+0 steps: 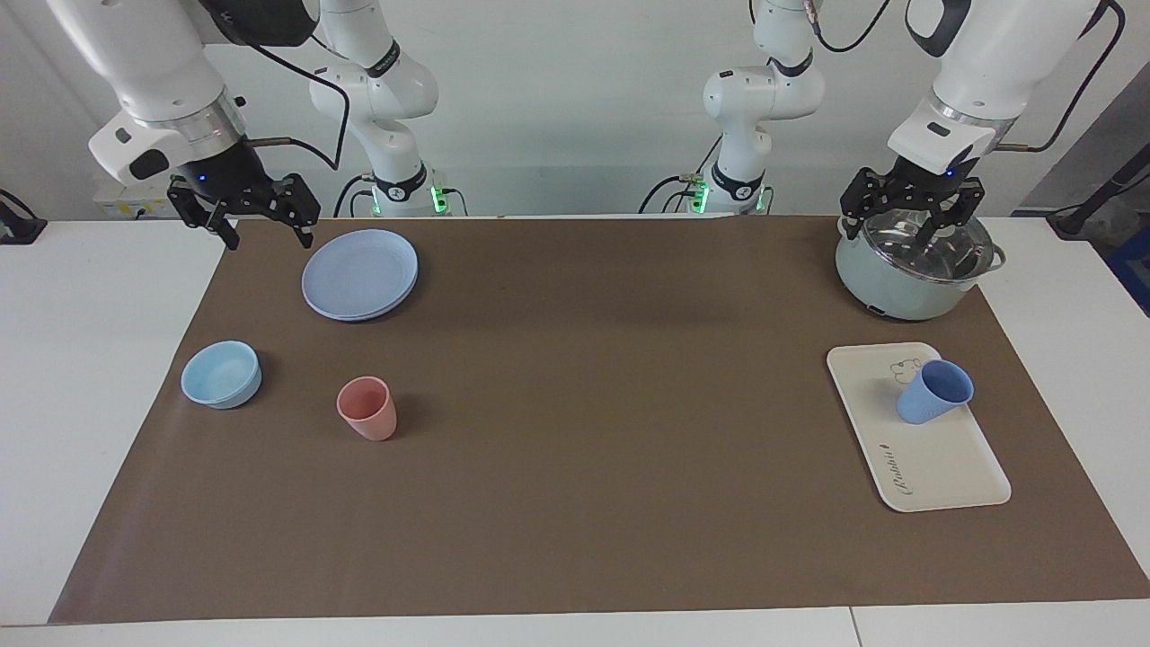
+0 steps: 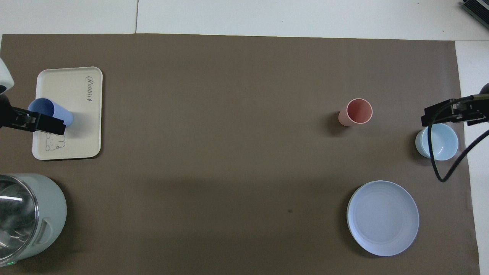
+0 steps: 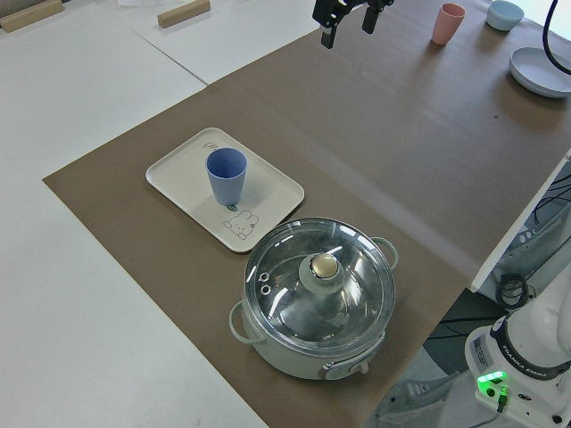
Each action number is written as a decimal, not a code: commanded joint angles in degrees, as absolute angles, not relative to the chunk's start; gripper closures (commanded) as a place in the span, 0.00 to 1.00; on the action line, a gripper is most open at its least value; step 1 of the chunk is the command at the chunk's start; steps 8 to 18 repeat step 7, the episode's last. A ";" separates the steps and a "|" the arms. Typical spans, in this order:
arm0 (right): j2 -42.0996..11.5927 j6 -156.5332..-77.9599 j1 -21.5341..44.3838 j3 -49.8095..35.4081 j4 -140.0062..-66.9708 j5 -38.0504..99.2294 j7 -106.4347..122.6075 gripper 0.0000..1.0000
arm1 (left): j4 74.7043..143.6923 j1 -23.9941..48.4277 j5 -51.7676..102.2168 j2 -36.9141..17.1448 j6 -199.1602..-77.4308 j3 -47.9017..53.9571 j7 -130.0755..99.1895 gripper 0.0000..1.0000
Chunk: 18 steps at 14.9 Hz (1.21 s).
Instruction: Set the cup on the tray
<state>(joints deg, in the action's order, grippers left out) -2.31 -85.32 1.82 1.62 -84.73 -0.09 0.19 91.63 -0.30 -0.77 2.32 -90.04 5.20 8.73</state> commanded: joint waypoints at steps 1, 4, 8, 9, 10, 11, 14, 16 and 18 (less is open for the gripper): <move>-1.85 -84.29 0.62 0.35 -84.55 -0.44 1.06 0.00 | 93.08 -0.70 -0.62 3.78 -89.82 5.27 9.49 0.00; -1.93 -84.29 0.70 0.35 -84.73 -0.70 1.05 0.00 | 93.08 -0.70 -0.62 3.78 -89.82 5.36 9.49 0.00; -2.46 -84.29 1.14 0.53 -84.81 -1.05 1.14 0.00 | 93.08 -0.70 -0.62 3.78 -89.82 5.36 9.49 0.00; -2.46 -84.29 1.14 0.53 -84.81 -1.05 1.14 0.00 | 93.08 -0.70 -0.62 3.78 -89.82 5.36 9.49 0.00; -2.46 -84.29 1.14 0.53 -84.81 -1.05 1.14 0.00 | 93.08 -0.70 -0.62 3.78 -89.82 5.36 9.49 0.00; -2.46 -84.29 1.14 0.53 -84.81 -1.05 1.14 0.00 | 93.08 -0.70 -0.62 3.78 -89.82 5.36 9.49 0.00; -2.46 -84.29 1.14 0.53 -84.81 -1.05 1.14 0.00 | 93.08 -0.70 -0.62 3.78 -89.82 5.36 9.49 0.00; -2.46 -84.29 1.14 0.53 -84.81 -1.05 1.14 0.00 | 93.08 -0.70 -0.62 3.78 -89.82 5.36 9.49 0.00; -2.46 -84.29 1.14 0.53 -84.81 -1.05 1.14 0.00 | 93.08 -0.70 -0.62 3.78 -89.82 5.36 9.49 0.00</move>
